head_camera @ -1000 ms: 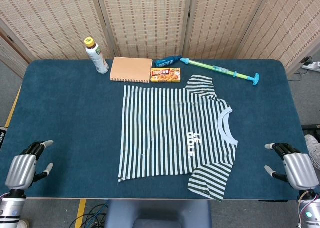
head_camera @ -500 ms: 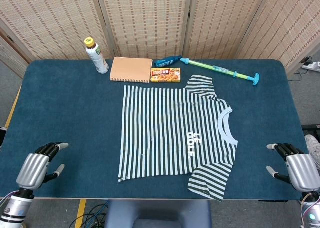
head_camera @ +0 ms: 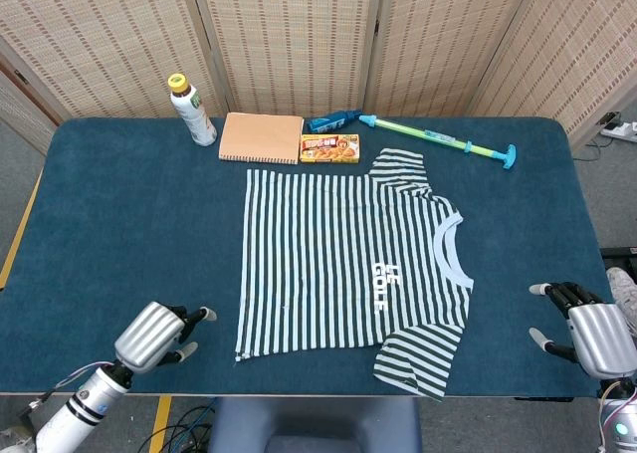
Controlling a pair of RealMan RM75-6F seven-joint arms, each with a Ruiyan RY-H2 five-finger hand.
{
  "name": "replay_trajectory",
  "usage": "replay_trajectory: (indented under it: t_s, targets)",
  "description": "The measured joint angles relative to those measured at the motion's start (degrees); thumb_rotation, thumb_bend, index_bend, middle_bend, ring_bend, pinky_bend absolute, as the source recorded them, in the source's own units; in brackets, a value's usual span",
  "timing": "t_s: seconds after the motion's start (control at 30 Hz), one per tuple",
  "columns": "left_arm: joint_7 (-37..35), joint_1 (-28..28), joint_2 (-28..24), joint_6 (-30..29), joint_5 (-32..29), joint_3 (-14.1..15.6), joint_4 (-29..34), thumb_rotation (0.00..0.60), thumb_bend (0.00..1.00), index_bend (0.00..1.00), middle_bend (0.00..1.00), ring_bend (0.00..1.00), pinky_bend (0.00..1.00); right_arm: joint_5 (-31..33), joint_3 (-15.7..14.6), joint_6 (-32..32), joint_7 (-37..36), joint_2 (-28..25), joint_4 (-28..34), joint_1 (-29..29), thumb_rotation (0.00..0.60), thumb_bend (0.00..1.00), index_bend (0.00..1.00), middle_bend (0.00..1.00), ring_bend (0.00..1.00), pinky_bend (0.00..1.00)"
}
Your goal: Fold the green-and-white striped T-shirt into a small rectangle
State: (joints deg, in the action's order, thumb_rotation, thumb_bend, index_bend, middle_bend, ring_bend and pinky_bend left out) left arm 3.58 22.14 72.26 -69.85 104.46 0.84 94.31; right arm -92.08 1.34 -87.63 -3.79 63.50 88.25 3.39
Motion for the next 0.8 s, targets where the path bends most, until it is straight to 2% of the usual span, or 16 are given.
replay_trajectory:
  t_s: [0.13, 0.43, 0.8]
  targets:
    - [2.23, 1.85, 3.67, 2.36, 0.36, 0.08, -1.34, 0.600, 0.25, 0.40, 0.87, 0.81, 0.97, 0.19, -0.08, 0.00, 0.01, -0.06, 0.01, -0.14, 0.600, 0.17, 0.31, 0.39, 0.34, 0.48]
    - [6.95, 4.53, 10.92, 6.37, -0.93, 0.51, -5.10, 0.600, 0.25, 0.40, 0.89, 0.83, 0.98, 0.61, -0.25, 0.34, 0.14, -0.08, 0.03, -0.26, 0.600, 0.17, 0.31, 0.39, 0.34, 0.48]
    - [13.33, 5.21, 14.64, 9.06, -6.13, 0.69, -6.40, 0.600, 0.25, 0.39, 0.89, 0.84, 0.98, 0.96, -0.34, 0.62, 0.12, 0.13, -0.08, -0.35, 0.600, 0.17, 0.31, 0.39, 0.34, 0.48]
